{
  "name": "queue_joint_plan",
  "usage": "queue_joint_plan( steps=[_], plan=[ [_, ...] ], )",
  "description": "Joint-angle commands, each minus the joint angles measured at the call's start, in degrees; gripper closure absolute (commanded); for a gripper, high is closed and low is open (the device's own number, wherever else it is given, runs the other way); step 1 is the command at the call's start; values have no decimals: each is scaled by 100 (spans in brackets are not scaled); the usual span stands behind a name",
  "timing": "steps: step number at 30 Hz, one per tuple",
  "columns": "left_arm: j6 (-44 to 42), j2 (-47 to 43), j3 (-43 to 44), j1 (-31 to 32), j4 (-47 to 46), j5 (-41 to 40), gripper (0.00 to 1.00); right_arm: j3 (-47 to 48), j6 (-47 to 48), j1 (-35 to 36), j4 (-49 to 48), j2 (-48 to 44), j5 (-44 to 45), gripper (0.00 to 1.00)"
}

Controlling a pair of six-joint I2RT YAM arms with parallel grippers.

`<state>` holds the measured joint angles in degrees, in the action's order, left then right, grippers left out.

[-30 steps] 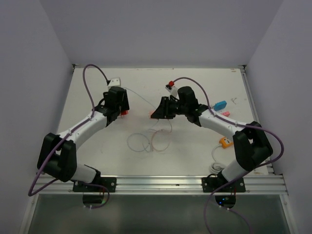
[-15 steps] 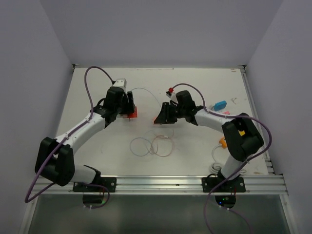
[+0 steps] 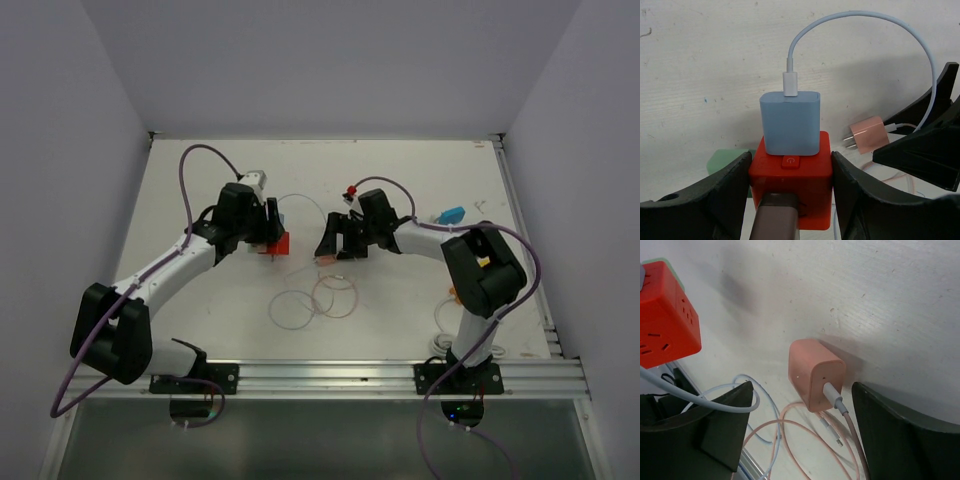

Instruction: Pull the plug off the socket

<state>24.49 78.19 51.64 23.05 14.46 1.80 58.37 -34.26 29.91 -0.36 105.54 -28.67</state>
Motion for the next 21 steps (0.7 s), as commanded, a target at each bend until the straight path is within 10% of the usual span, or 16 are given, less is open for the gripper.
queue_joint_plan(
  steps=[1,13,21],
  plan=[
    [135,-50,74,24,-391,171,100,219,252,-20,273,-603,448,13],
    [600,-50,189,24,-637,153,100,-229,333,243,72,-2528,1091,1],
    [943,-199,285,182,-769,215,100,-327,-239,691,-842,-2231,1117,1]
  ],
)
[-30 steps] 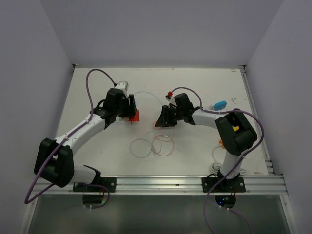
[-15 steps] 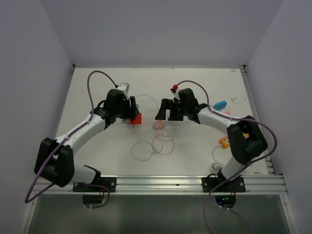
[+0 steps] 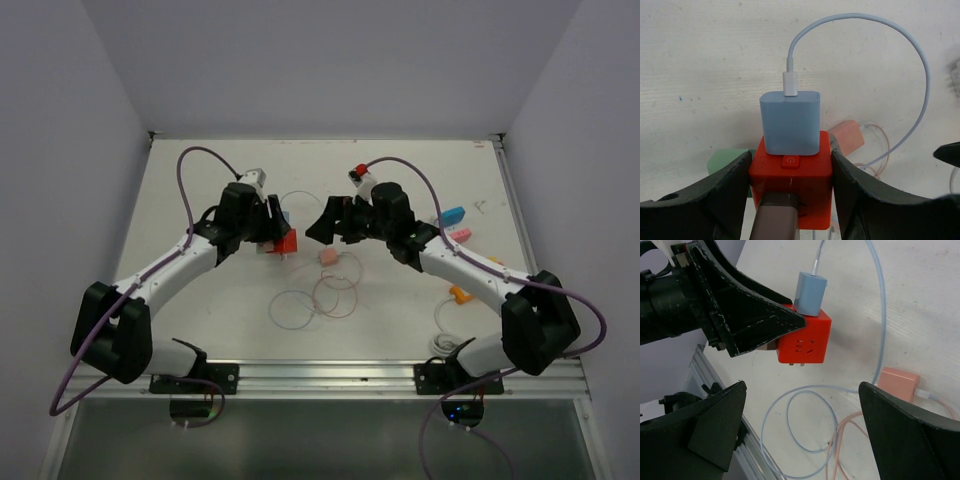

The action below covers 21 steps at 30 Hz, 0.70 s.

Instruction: Pull the plug off the socket

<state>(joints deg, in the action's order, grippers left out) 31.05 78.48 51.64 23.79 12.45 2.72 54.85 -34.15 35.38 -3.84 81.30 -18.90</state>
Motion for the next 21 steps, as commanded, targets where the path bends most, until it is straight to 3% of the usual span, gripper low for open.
queue_joint_plan(
  steps=[1,10,21],
  plan=[
    [314,-254,294,134,-568,132,100,43,-302,171,-539,263,149,1],
    [780,-552,224,258,-700,-44,100,263,-522,382,-890,992,176,1],
    [1017,-606,171,424,-805,-246,100,430,-566,558,-1067,1160,96,1]
  ],
)
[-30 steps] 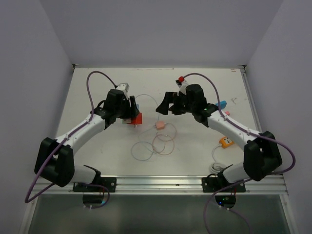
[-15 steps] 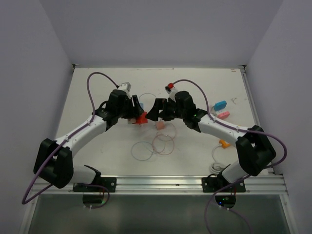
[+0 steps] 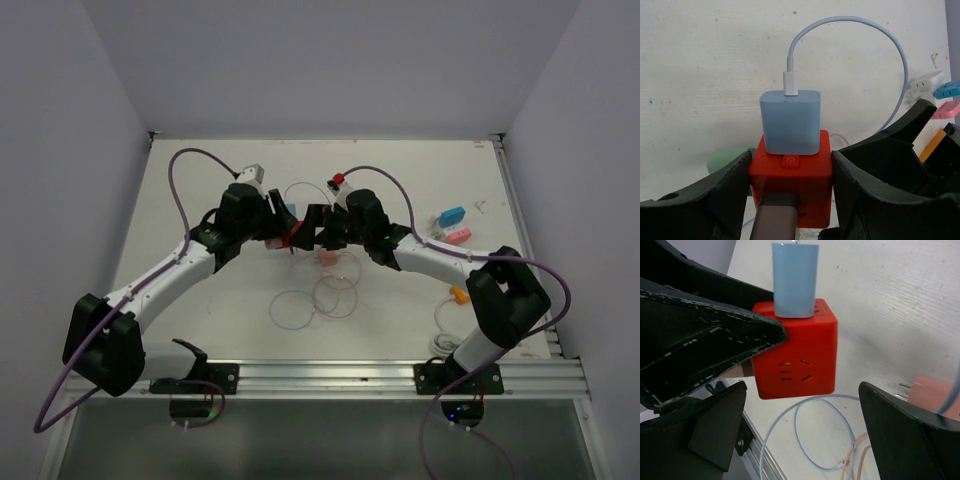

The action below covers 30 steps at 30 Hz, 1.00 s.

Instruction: Pull the plug off the socket

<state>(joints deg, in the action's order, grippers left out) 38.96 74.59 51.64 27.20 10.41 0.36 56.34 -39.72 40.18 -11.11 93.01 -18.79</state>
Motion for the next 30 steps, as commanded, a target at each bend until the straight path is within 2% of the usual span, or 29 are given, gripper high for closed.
queue_joint_plan(
  steps=[1,4,11,18,19,20,21,22,23,24,26,27,28,29,30],
  plan=[
    [217,-216,171,84,-602,-18,100,290,-9,69,-339,6,86,1],
    [235,-216,180,101,-619,-10,100,334,-18,95,-339,68,68,3],
    [279,-269,180,145,-611,-18,100,334,9,121,-418,208,42,16],
    [270,-330,136,172,-655,-10,100,273,105,112,-479,244,-2,55],
    [235,-357,127,172,-646,-158,100,220,114,112,-462,226,33,68],
    [217,-375,127,172,-646,-194,98,194,132,112,-453,209,50,75],
    [191,-444,145,180,-629,-203,87,167,149,112,-436,182,77,81],
    [130,-471,154,172,-620,-212,81,150,210,112,-392,173,103,92],
    [112,-497,171,163,-620,-264,76,97,246,112,-374,121,182,96],
    [77,-541,189,163,-559,-291,62,71,298,112,-348,95,226,100],
    [-11,-612,233,163,-497,-352,48,18,369,112,-260,7,375,100],
    [-29,-638,241,163,-427,-379,37,0,439,112,-225,-28,419,100],
    [-72,-656,233,163,-391,-405,31,-9,465,112,-164,-46,481,100],
    [-81,-717,233,163,-356,-440,21,-43,500,112,-137,-99,568,100],
    [-90,-752,224,163,-286,-466,17,-61,553,112,-119,-134,621,100]
  ],
)
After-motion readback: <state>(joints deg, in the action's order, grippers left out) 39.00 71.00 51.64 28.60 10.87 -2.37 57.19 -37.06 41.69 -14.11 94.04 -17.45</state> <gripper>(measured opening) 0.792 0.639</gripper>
